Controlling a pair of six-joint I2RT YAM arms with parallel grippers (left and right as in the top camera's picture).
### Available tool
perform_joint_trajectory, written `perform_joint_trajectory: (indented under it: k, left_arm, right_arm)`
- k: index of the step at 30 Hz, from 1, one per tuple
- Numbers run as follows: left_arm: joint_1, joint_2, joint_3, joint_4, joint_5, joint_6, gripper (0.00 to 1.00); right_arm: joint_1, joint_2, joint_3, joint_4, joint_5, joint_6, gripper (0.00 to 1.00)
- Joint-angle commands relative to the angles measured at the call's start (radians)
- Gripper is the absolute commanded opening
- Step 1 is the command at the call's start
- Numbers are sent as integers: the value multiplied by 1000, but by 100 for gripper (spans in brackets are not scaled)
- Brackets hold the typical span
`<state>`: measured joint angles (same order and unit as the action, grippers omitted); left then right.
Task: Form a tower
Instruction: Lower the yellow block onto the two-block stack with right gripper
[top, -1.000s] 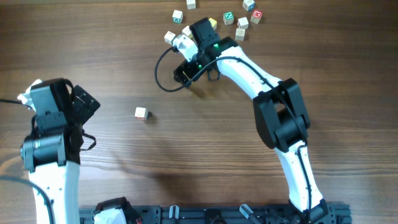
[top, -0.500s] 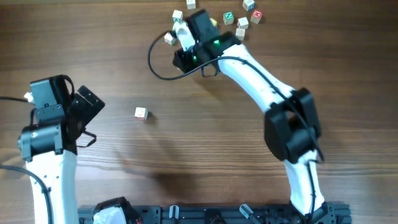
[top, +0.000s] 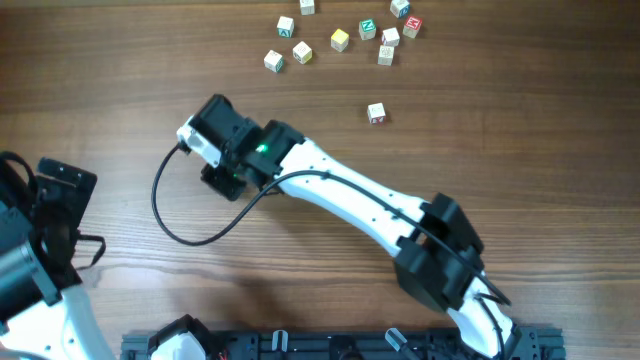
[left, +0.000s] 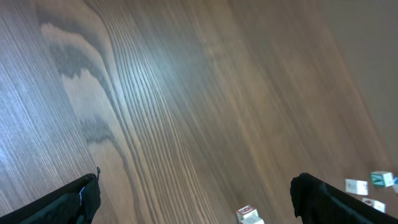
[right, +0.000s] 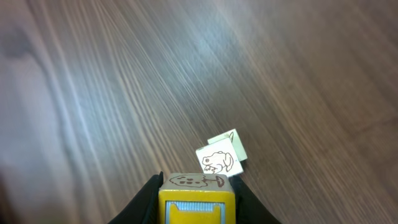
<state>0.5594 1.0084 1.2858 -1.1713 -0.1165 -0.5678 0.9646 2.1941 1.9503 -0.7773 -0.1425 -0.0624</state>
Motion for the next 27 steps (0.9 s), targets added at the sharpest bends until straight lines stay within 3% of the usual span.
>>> perform_joint_trajectory:
  k: [1, 13, 27]
  left_arm:
    - [8, 67, 4, -1, 19, -16, 100]
    - [8, 90, 4, 0, 19, -16, 100]
    - [8, 90, 4, 0, 18, -16, 100]
  right_arm:
    - [7, 70, -12, 2, 71, -98, 24]
    - [6, 75, -12, 51, -39, -303, 30]
    - [-12, 116, -13, 89, -49, -384, 33]
